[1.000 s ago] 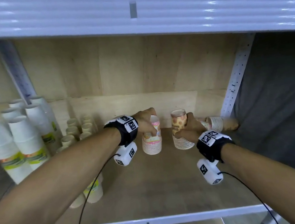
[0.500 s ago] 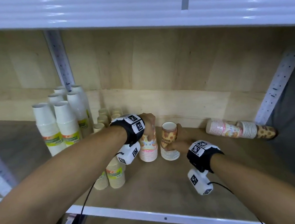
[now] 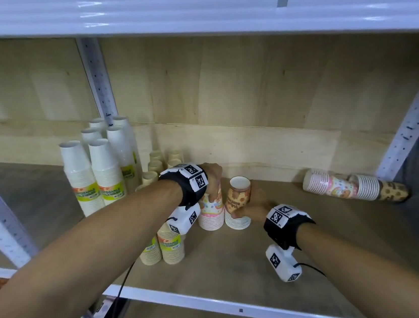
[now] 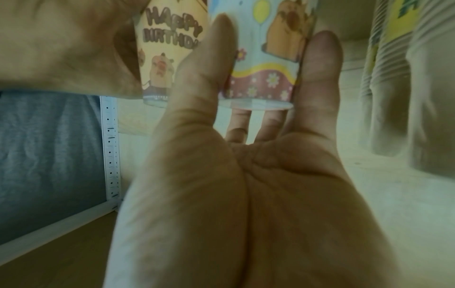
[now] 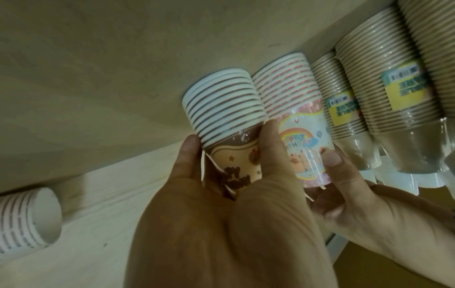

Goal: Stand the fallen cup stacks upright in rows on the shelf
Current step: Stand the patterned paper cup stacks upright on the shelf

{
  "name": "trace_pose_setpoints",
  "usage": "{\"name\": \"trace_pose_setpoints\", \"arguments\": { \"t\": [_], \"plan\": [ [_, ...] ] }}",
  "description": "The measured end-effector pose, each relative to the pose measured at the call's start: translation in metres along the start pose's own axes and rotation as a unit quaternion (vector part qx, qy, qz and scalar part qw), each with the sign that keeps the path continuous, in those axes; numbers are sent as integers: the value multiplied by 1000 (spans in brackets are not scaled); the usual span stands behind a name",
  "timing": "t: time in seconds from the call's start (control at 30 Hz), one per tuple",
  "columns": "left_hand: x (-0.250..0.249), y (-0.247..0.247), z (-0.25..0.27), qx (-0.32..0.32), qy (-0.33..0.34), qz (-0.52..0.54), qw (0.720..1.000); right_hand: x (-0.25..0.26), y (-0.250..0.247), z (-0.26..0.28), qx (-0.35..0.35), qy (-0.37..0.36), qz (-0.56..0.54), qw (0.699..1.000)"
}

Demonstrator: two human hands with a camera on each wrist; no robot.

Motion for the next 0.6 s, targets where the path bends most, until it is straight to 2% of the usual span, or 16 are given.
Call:
{"name": "trace_pose_setpoints", "arguments": {
  "t": [0.07, 0.2, 0.27, 0.37, 0.5, 0.6],
  "plan": [
    [-3, 3, -3, 31, -3, -7, 999, -6, 1, -7, 10, -7, 4, 1000],
    [-3, -1, -6, 47, -17, -19, 999, -7, 2, -9, 40, -40, 32, 998],
    [-5, -8, -6, 36, -13, -20, 999, -5, -1, -3, 66, -49, 61, 995],
    [-16, -23, -8, 3, 4, -13, 1000, -17, -11, 4, 102, -20, 108, 989],
    [-36, -38, -17, -40, 35, -3, 999, -37, -36, 7, 110, 4, 161, 981],
    [-61, -42, -29, -41, 59, 7, 997, -55, -65, 6, 84, 19, 194, 977]
  ]
}}
Point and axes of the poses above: each hand's wrist, its own z-axis away from the middle knuckle, its own y-axis out of the palm, x = y × z, the point moved 7 cm from there along -z, towards the middle knuckle, and after that the axes turned 12 degrees about z, right-handed, at the moved point
